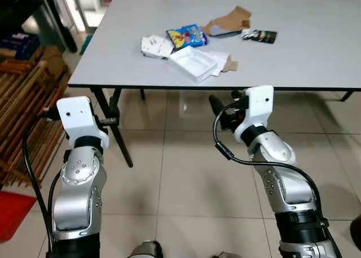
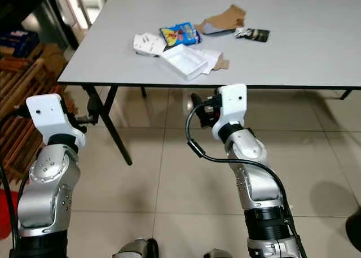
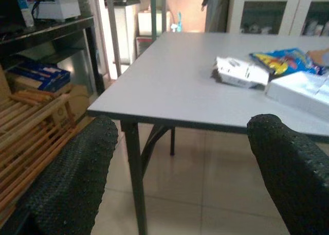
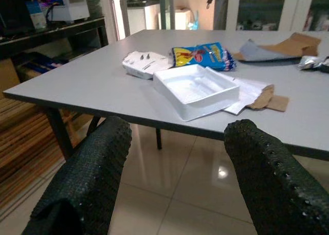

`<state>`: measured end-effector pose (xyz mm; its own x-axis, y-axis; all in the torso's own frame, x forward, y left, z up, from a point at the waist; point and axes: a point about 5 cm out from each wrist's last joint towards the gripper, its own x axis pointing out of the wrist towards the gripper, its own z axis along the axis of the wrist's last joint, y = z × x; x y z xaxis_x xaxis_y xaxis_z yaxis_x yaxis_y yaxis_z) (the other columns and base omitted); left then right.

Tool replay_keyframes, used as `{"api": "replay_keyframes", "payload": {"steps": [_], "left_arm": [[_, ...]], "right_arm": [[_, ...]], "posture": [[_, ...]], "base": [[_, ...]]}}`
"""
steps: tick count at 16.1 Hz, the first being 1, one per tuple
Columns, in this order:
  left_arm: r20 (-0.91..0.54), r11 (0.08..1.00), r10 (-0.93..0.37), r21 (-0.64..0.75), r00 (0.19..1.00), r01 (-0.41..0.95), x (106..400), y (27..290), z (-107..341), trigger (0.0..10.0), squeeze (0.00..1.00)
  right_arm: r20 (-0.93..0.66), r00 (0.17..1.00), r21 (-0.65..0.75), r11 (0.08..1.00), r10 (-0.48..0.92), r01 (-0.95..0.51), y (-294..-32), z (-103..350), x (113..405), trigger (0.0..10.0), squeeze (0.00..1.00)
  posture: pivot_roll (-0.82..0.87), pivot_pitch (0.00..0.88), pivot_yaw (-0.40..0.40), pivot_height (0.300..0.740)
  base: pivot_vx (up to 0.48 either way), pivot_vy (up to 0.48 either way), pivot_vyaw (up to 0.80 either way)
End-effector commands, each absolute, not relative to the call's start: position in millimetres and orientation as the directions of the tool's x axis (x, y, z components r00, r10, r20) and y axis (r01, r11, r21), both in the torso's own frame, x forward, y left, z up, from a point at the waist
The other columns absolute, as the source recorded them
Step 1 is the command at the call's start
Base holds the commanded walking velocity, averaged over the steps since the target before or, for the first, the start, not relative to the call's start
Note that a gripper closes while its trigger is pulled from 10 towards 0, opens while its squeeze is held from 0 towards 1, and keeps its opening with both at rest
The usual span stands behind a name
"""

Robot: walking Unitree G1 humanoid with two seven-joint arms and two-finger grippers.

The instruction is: Picking trash to rubbish bin

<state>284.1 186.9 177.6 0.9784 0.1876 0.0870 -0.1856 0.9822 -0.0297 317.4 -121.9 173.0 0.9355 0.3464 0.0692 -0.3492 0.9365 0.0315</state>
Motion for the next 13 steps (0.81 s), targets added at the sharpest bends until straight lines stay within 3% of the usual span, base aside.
{"api": "replay_keyframes", "payload": {"steps": [1,13], "left_arm": [[0.110,0.982,0.190,-0.021,0.976,-0.189,284.3,191.3,182.2,10.0,0.00],[0.101,0.985,0.175,-0.014,0.979,-0.175,284.8,189.0,181.2,10.0,0.00]], "right_arm": [[0.083,0.930,0.030,0.932,0.357,-0.361,-120.1,175.4,316.3,10.0,0.00],[0.056,0.930,0.040,0.930,0.363,-0.365,-117.1,167.2,315.0,10.0,0.00]], "posture": [[-0.09,0.114,0.022,0.740],[-0.09,0.110,0.030,0.740]], "base": [[0.472,0.000,0.00],[0.450,0.000,0.00]]}}
